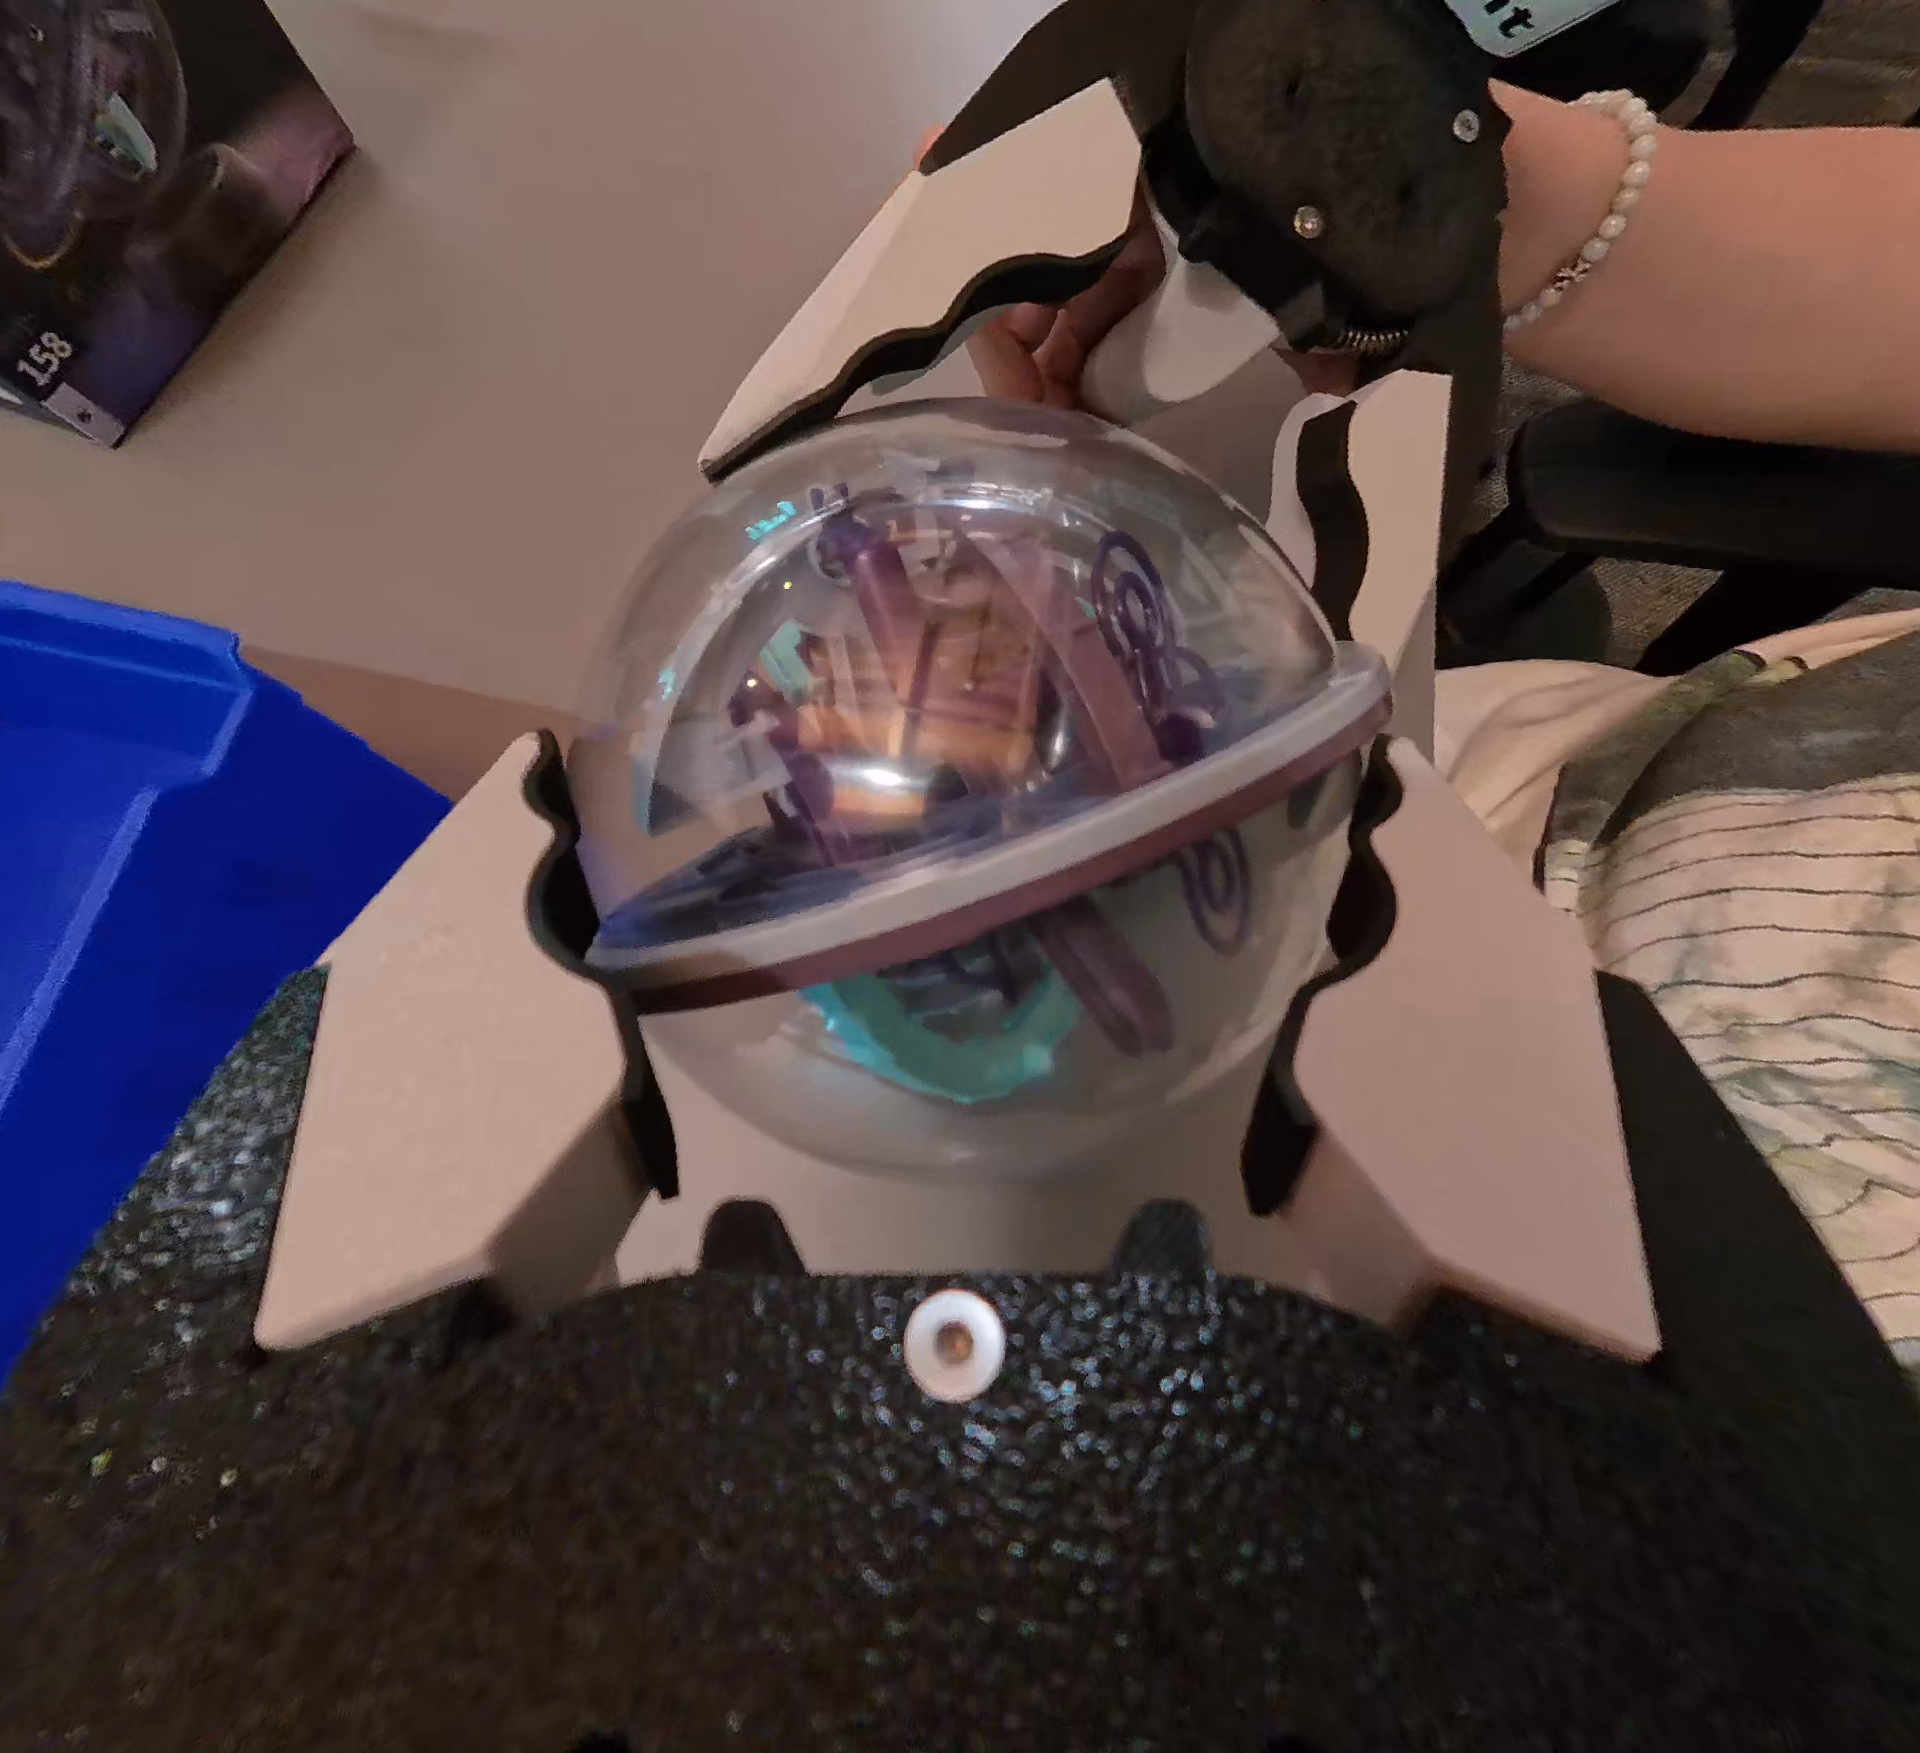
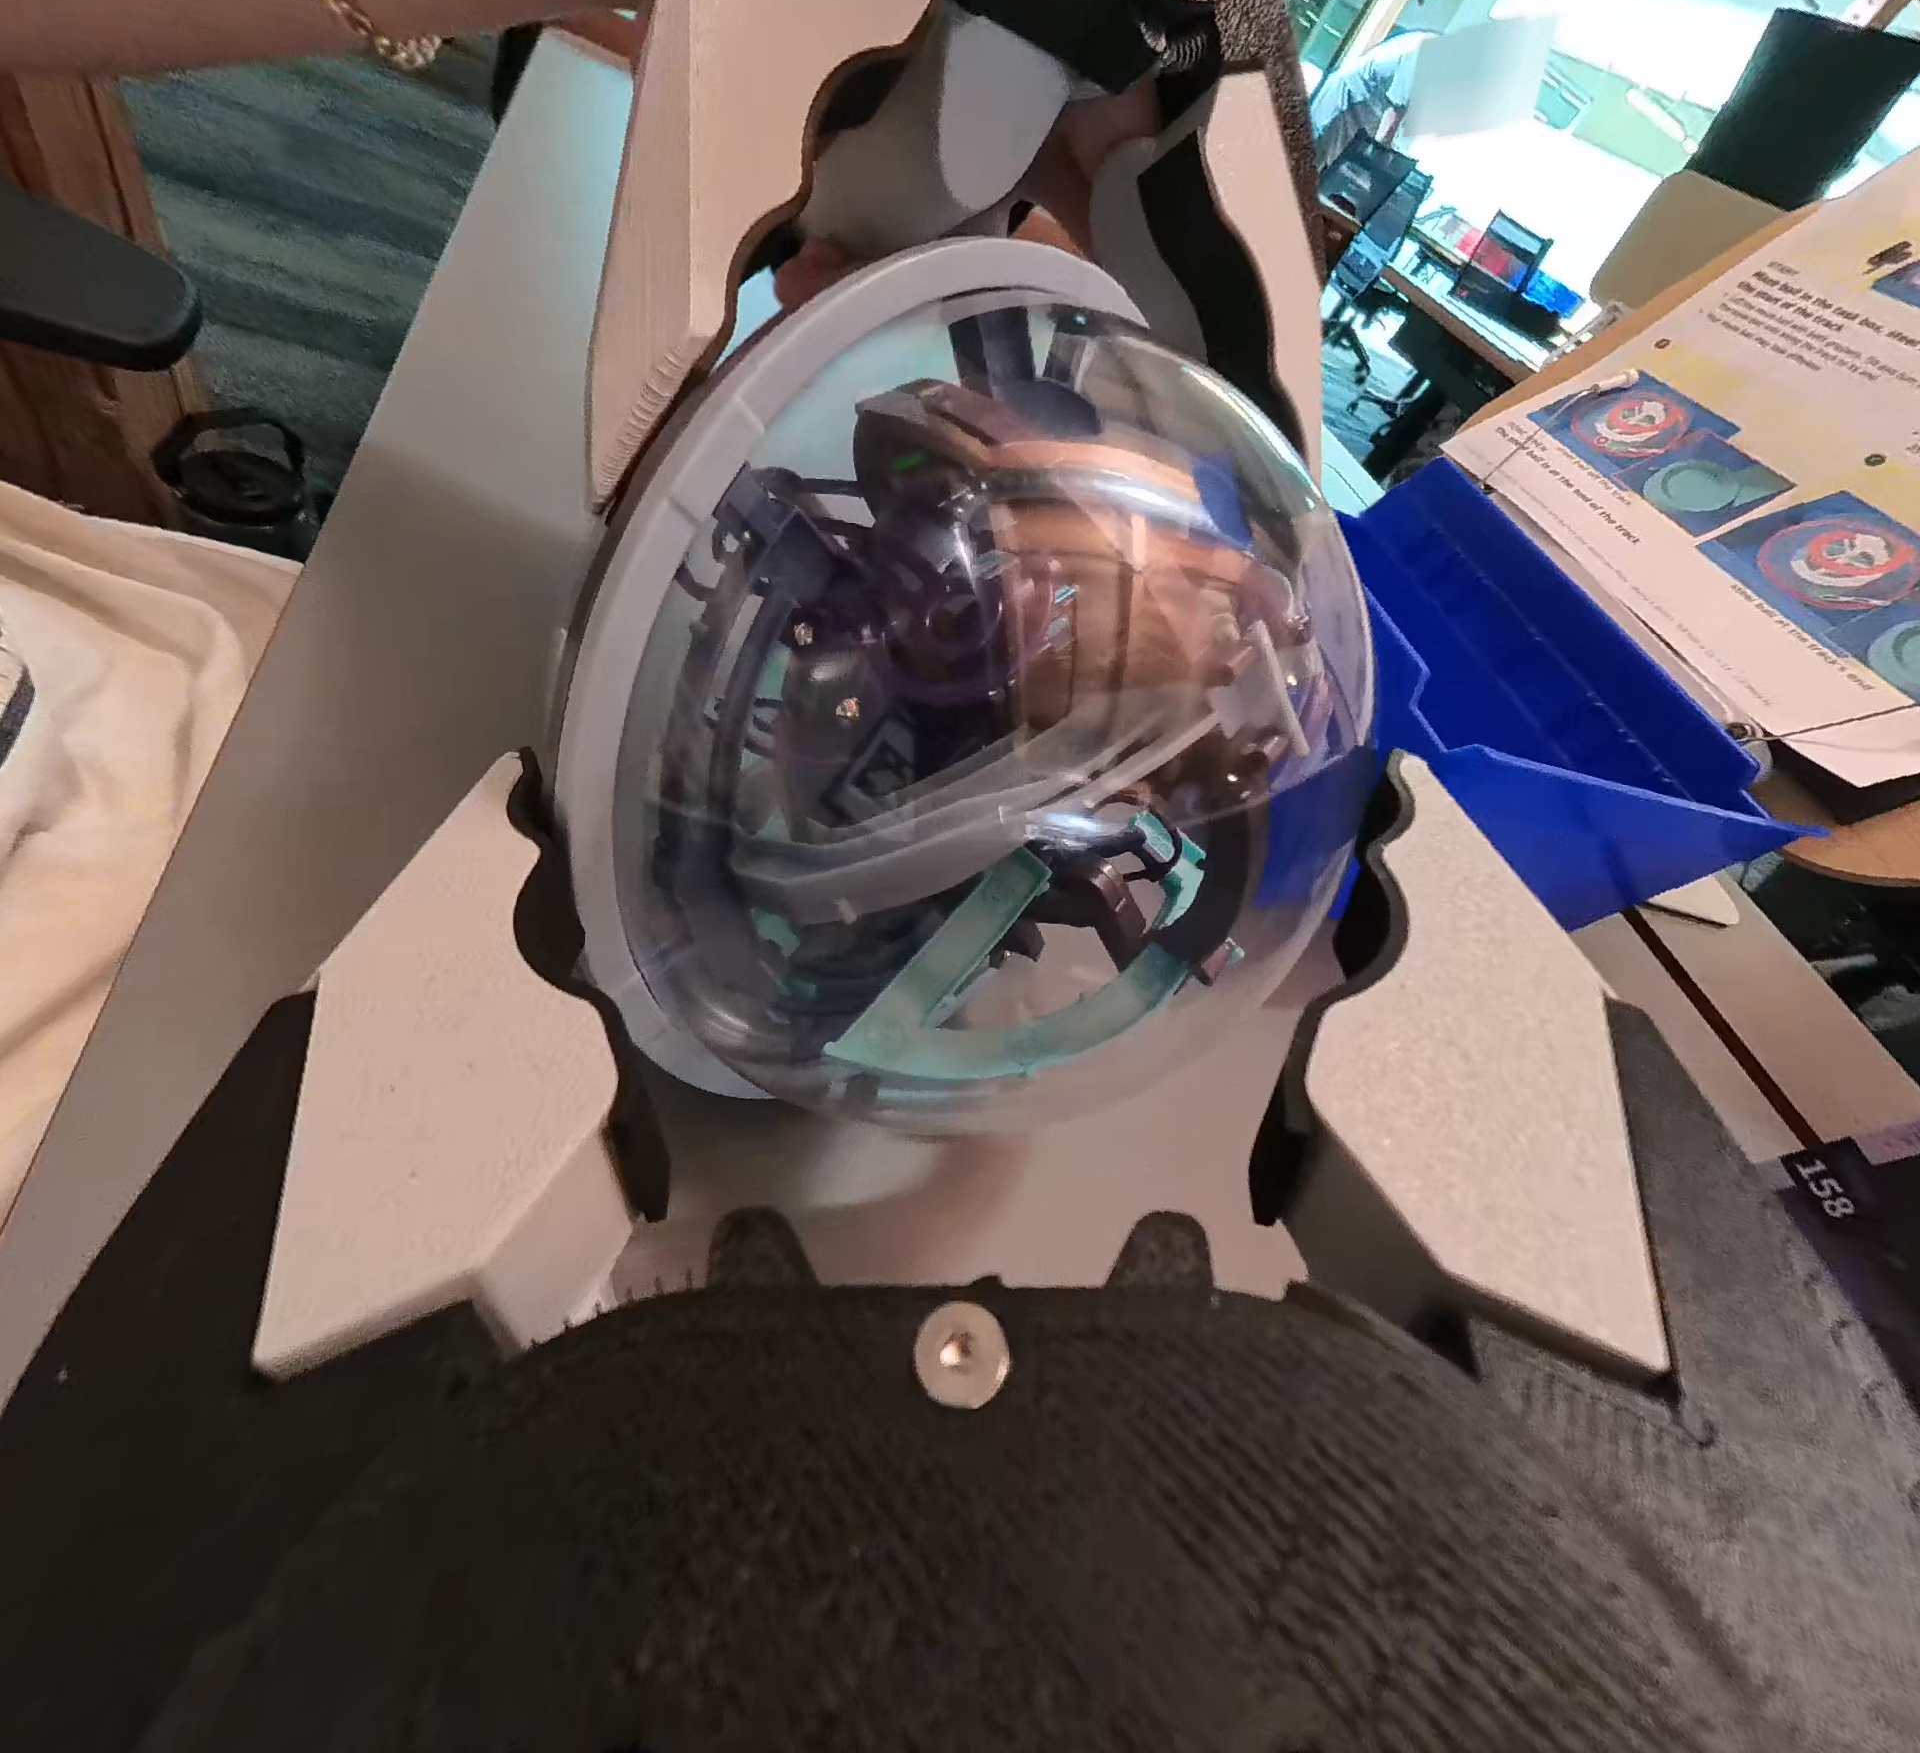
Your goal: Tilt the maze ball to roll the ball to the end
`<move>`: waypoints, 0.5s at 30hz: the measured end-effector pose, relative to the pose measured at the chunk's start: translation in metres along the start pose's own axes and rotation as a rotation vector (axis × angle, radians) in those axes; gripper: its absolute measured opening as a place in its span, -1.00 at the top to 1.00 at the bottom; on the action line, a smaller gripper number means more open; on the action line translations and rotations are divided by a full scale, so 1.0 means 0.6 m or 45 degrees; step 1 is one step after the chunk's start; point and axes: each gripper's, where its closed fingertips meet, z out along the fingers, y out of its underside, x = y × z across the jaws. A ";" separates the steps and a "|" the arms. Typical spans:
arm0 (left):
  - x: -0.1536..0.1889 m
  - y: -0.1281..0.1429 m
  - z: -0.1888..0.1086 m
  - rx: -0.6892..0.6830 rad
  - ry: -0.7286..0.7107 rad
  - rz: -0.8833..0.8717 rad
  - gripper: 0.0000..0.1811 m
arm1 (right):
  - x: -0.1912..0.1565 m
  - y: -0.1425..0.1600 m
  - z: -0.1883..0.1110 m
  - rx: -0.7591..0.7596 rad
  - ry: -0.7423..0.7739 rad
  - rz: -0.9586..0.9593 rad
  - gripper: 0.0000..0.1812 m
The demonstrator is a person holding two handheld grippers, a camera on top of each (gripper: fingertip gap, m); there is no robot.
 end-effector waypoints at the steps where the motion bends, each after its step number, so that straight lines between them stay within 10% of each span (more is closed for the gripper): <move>1: 0.002 -0.003 0.000 0.008 0.006 0.028 -0.55 | -0.001 0.000 -0.001 0.003 -0.009 -0.004 -0.63; 8: 0.027 -0.028 0.001 0.042 0.015 0.331 -0.37 | -0.006 0.004 -0.006 -0.040 -0.051 -0.035 -0.62; 15: 0.014 -0.041 0.006 -0.082 0.040 0.165 -0.32 | 0.006 0.002 -0.022 -0.051 0.002 -0.062 -0.58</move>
